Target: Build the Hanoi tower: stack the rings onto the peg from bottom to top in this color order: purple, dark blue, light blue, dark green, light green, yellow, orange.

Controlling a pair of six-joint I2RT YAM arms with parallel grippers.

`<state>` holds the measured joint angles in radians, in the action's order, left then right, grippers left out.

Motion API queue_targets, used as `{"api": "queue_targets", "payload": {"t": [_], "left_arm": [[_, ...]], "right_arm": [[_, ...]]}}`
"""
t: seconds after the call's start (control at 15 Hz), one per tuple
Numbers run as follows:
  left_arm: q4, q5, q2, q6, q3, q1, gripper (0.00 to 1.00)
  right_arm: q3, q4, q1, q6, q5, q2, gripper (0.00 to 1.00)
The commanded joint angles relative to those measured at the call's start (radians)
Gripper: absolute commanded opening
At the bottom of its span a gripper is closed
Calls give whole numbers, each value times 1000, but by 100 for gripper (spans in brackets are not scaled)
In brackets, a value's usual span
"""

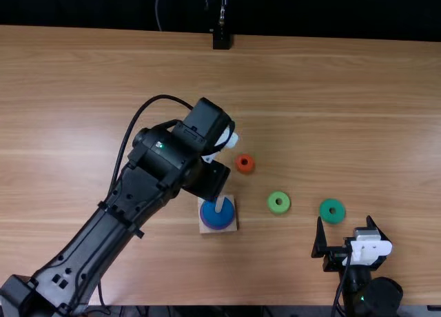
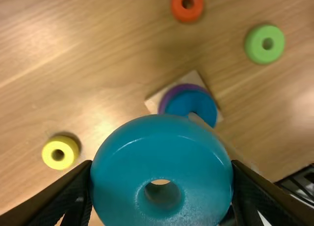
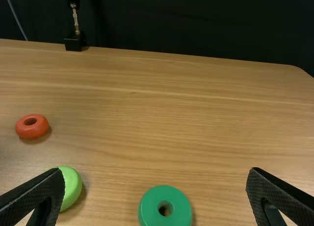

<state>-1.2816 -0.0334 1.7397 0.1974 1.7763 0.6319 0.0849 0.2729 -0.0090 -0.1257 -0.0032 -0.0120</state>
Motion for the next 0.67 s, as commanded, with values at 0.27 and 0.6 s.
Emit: {"api": "queue_targets", "payload": {"t": [0.27, 0.6], "left_arm": [[-5, 2, -40, 71, 40, 74, 0], [-5, 6, -40, 84, 35, 103, 0]], "right_arm": [[-66, 71, -6, 1, 14, 12, 100], [-66, 69, -6, 1, 14, 12, 100]]}}
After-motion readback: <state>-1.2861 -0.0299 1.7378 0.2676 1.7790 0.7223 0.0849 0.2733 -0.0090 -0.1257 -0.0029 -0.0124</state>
